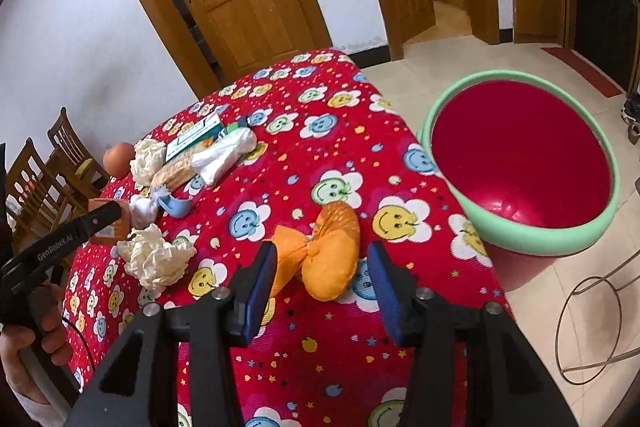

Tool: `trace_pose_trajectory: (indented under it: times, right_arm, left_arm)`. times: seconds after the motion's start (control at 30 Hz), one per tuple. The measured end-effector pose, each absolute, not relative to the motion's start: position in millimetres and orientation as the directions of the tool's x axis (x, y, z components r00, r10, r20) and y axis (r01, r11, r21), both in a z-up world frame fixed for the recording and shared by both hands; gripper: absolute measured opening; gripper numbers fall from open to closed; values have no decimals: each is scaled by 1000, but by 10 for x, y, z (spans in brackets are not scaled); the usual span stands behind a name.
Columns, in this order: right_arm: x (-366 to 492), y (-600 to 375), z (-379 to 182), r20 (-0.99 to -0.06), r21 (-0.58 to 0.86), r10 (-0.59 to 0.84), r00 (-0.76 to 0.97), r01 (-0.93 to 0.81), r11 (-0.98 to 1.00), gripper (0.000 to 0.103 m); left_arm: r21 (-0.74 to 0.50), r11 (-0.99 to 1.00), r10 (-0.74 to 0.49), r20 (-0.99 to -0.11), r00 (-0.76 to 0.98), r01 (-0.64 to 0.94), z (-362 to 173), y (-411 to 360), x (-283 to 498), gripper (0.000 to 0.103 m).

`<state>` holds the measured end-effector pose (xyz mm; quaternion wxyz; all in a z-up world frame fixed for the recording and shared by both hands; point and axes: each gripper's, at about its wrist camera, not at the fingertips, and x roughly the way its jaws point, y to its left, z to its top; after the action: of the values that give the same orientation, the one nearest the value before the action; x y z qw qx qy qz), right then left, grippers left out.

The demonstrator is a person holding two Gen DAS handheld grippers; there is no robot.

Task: Collect trash
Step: 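Move the left tool to the orange cardboard box while the right tool reaches the orange knotted bag, then grasp the orange cardboard box with the left tool while the right tool grasps the orange knotted bag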

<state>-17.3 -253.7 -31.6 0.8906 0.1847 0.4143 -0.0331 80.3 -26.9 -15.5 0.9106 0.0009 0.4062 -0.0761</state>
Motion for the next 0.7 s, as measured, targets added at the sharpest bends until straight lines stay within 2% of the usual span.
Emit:
trace_pose_trajectory:
  times: [0.33, 0.53, 0.57, 0.63, 0.7]
  right_arm:
    - [-124, -2509, -405, -762, 312, 115, 638, 206, 927, 50]
    - [-124, -2498, -435, -763, 306, 113, 636, 202, 930, 47]
    - [-123, -2498, -438, -762, 307, 114, 637, 200, 930, 43]
    - [-121, -2498, -443, -762, 301, 108, 638, 201, 932, 39]
    - [-116, -2495, -442, -760, 297, 106, 641, 199, 934, 33]
  left_arm:
    - [-106, 985, -169, -726, 666, 134, -212, -150, 877, 67]
    - [-143, 985, -171, -761, 626, 95, -359, -51, 953, 66]
    - [-152, 984, -176, -760, 626, 92, -365, -30, 951, 65]
    - [-167, 982, -186, -752, 633, 90, -352, 8, 936, 53]
    - [-185, 978, -200, -746, 635, 92, -332, 49, 924, 50]
